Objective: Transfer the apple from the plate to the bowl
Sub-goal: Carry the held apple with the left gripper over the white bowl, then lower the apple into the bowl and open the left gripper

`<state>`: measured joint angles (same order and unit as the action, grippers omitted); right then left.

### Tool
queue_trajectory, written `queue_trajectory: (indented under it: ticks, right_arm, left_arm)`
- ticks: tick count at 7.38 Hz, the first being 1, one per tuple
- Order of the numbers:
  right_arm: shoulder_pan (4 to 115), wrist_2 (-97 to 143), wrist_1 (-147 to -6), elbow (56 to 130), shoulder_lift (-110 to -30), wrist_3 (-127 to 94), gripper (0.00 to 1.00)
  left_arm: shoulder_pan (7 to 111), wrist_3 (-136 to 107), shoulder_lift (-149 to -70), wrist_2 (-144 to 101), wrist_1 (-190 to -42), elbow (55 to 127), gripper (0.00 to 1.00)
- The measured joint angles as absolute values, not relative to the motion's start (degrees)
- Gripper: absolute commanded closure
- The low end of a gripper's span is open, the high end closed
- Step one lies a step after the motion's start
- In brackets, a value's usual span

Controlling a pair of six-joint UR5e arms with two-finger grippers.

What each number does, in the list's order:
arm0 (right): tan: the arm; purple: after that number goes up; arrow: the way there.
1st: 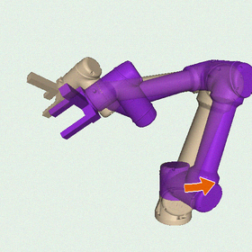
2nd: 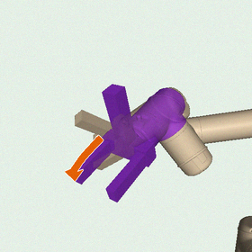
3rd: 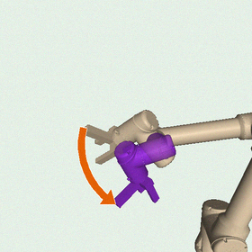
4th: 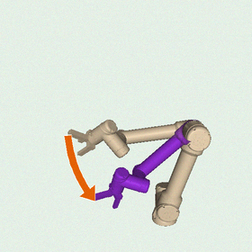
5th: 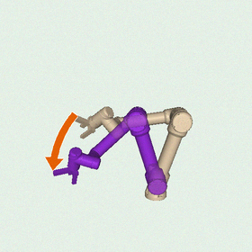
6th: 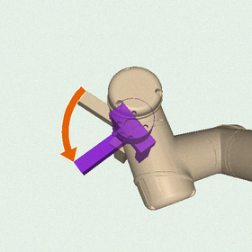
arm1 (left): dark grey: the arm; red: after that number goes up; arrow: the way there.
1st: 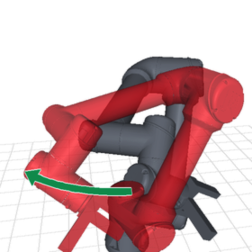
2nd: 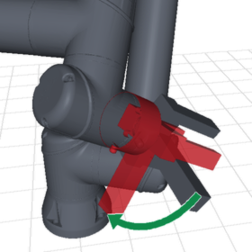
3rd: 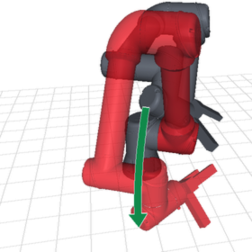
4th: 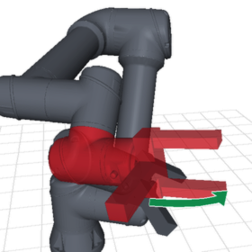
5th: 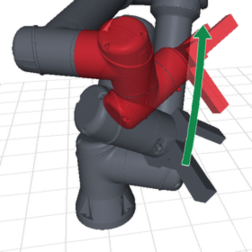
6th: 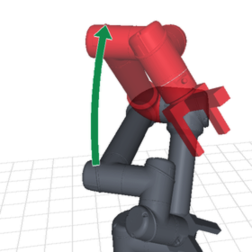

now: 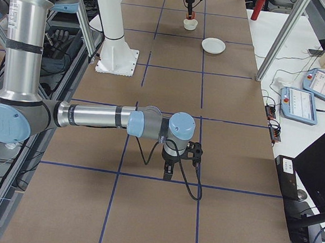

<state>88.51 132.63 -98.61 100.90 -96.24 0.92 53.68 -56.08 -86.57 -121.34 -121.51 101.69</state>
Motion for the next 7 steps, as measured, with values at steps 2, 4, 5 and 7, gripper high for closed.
queue_trajectory:
  ticks: [2, 4, 5, 7]
  right_arm:
    - [88.51, 132.63, -98.61, 100.89, -96.24, 0.94, 0.00]
    - [88.51, 132.63, -98.61, 100.87, -96.24, 0.94, 0.00]
    - [88.51, 132.63, -98.61, 100.88, -96.24, 0.96, 0.00]
    - [88.51, 132.63, -98.61, 100.90, -96.24, 0.96, 0.00]
  left_arm:
    - [51.91, -57.32, -86.98, -120.46, -121.79, 100.69, 0.88]
    - [51.63, -57.26, -88.66, -120.34, -121.89, 99.02, 0.85]
    - [51.61, -57.21, -89.84, -120.33, -121.92, 97.75, 0.32]
    - [51.63, -56.47, -90.80, -120.34, -122.00, 96.41, 0.00]
